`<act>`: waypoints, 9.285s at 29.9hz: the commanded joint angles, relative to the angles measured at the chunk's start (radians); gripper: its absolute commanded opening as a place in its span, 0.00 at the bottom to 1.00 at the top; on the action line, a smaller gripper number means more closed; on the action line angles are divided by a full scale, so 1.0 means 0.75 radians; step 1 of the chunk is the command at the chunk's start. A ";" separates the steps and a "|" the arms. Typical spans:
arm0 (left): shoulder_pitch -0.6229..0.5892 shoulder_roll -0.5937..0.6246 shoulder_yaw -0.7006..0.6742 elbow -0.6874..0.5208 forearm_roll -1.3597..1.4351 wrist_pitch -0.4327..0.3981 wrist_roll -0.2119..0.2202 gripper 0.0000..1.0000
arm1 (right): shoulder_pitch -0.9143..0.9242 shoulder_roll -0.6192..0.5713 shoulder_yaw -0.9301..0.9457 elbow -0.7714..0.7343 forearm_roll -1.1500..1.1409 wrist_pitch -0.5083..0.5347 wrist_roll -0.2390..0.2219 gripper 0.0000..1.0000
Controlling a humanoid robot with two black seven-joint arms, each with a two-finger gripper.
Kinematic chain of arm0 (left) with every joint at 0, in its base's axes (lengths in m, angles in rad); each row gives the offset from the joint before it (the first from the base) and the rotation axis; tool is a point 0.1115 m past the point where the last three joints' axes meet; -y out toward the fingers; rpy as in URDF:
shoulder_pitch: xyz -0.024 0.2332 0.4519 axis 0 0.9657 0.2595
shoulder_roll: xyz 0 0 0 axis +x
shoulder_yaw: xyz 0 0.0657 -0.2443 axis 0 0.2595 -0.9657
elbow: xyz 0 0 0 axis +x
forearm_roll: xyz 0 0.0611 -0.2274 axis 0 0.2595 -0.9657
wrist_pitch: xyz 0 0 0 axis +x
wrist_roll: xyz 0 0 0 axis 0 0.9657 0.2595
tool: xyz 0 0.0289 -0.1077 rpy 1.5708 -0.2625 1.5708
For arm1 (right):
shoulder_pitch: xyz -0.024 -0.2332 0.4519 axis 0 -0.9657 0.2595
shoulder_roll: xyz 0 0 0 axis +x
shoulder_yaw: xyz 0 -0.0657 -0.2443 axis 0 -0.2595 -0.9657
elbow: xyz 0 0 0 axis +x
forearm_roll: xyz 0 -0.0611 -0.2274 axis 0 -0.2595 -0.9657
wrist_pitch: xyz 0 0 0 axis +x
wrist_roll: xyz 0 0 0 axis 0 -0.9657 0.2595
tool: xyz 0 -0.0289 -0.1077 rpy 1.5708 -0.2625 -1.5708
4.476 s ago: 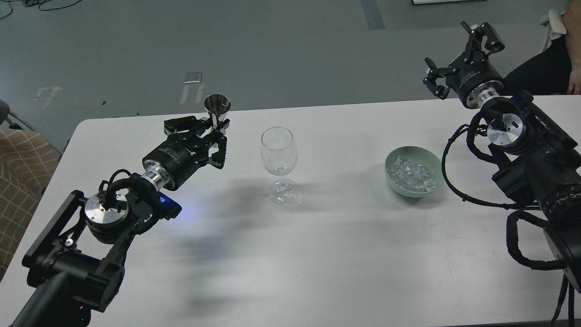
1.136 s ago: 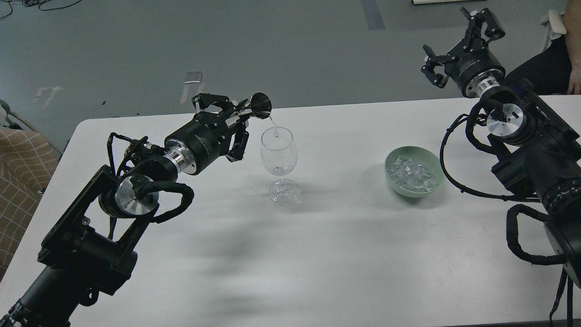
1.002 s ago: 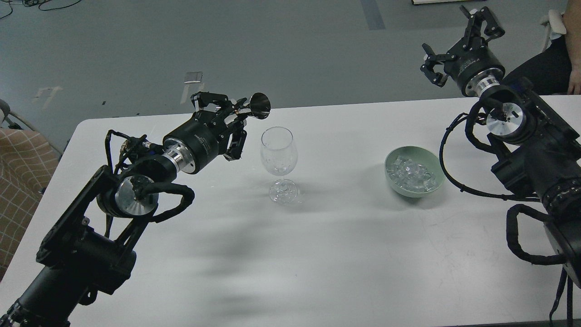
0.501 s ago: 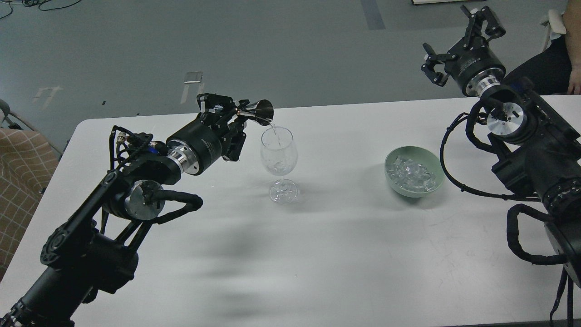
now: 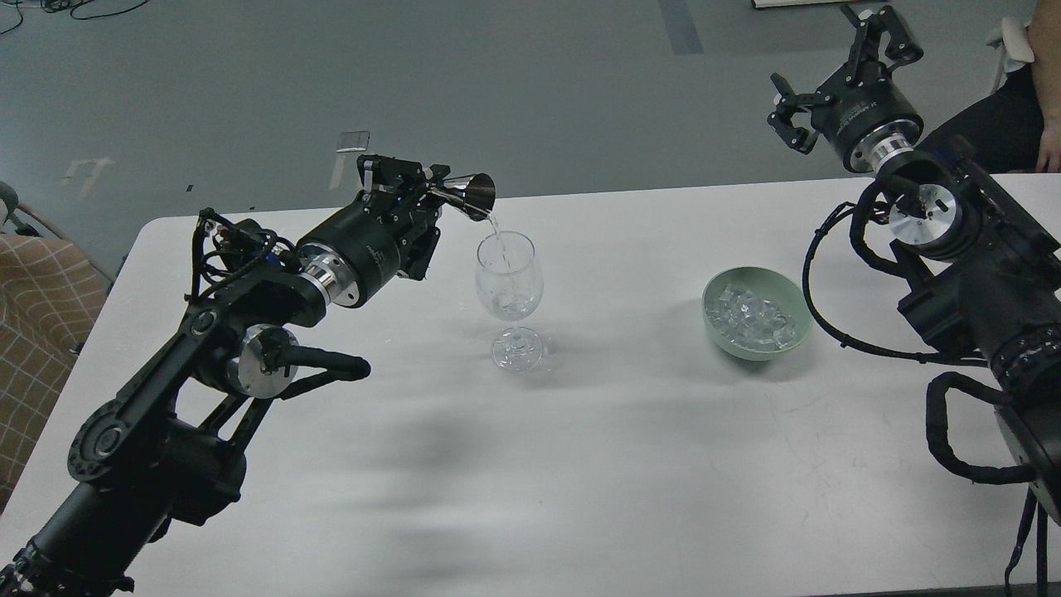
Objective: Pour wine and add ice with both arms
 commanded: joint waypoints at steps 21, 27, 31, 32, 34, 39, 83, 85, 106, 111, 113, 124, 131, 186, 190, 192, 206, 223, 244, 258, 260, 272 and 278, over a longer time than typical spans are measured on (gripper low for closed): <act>-0.004 0.016 0.000 -0.098 0.600 -0.084 0.002 0.06 | 0.002 0.000 0.002 0.007 0.000 0.000 0.000 1.00; -0.004 0.025 0.018 -0.161 0.698 -0.090 0.002 0.06 | 0.002 -0.008 0.002 0.017 0.000 0.000 0.000 1.00; -0.004 0.023 0.020 -0.190 0.741 -0.094 0.004 0.06 | 0.000 -0.014 0.002 0.023 0.000 -0.002 0.000 1.00; -0.004 0.019 0.020 -0.190 0.755 -0.094 0.004 0.06 | 0.000 -0.014 0.002 0.023 0.000 -0.002 0.000 1.00; -0.002 0.014 0.022 -0.190 0.800 -0.094 0.002 0.06 | 0.000 -0.014 0.002 0.025 0.000 -0.002 -0.002 1.00; 0.008 -0.002 0.016 -0.190 0.794 -0.092 0.004 0.06 | 0.000 -0.016 0.000 0.045 0.000 -0.004 -0.002 1.00; 0.121 -0.166 -0.669 0.820 -0.811 -0.511 0.018 0.11 | -0.021 -0.080 -0.014 0.035 -0.006 -0.094 -0.004 1.00; 0.121 -0.166 -0.667 0.888 -0.844 -0.523 0.018 0.11 | -0.025 -0.080 -0.014 0.035 -0.006 -0.094 -0.004 1.00; 0.033 -0.170 -0.663 1.150 -0.922 -0.409 -0.059 0.11 | -0.023 -0.110 0.000 0.033 -0.004 -0.131 0.002 1.00; 0.023 -0.172 -0.663 1.150 -0.922 -0.397 -0.059 0.14 | -0.025 -0.110 0.000 0.037 -0.004 -0.131 0.004 1.00; 0.016 -0.178 -0.657 1.148 -0.920 -0.386 -0.062 0.16 | -0.025 -0.108 0.000 0.039 -0.004 -0.131 0.002 1.00; 0.012 -0.180 -0.653 1.148 -0.922 -0.374 -0.057 0.30 | -0.019 -0.108 0.000 0.039 -0.004 -0.131 0.002 1.00; 0.012 -0.184 -0.653 1.148 -0.922 -0.374 -0.059 0.32 | -0.021 -0.110 -0.002 0.039 -0.002 -0.131 0.002 1.00; -0.008 -0.180 -0.646 1.123 -0.920 -0.364 -0.045 0.77 | -0.014 -0.114 -0.002 0.039 -0.002 -0.131 0.002 1.00; -0.018 -0.168 -0.644 1.068 -0.918 -0.301 -0.045 0.89 | -0.014 -0.114 0.000 0.039 -0.002 -0.129 0.002 1.00; -0.018 -0.164 -0.644 1.031 -0.918 -0.290 -0.045 0.91 | -0.014 -0.114 0.000 0.039 -0.002 -0.129 0.002 1.00; -0.016 -0.070 -0.642 0.686 -0.916 -0.253 -0.031 0.98 | -0.012 -0.129 -0.010 0.096 -0.002 -0.117 0.002 1.00; -0.172 -0.027 -0.636 0.686 -0.689 -0.548 -0.247 0.95 | 0.022 -0.400 -0.511 0.405 -0.029 -0.104 0.007 1.00; -0.139 0.084 -0.542 0.704 -0.437 -0.513 -0.530 0.96 | 0.225 -0.854 -0.957 1.023 -1.429 -0.104 0.031 1.00; -0.057 0.119 -0.532 0.704 -0.439 -0.525 -0.477 0.97 | 0.170 -0.926 -1.436 1.162 -1.503 -0.106 0.068 0.92; -0.057 0.127 -0.532 0.708 -0.423 -0.523 -0.489 0.97 | 0.121 -0.902 -1.418 1.132 -1.507 -0.125 0.037 0.91; -0.049 0.100 -0.530 0.743 -0.425 -0.531 -0.495 0.97 | -0.039 -0.890 -1.374 1.195 -1.524 -0.121 0.004 0.59; -0.049 0.098 -0.532 0.735 -0.425 -0.533 -0.499 0.97 | -0.086 -0.879 -1.374 1.197 -1.642 -0.123 0.007 0.55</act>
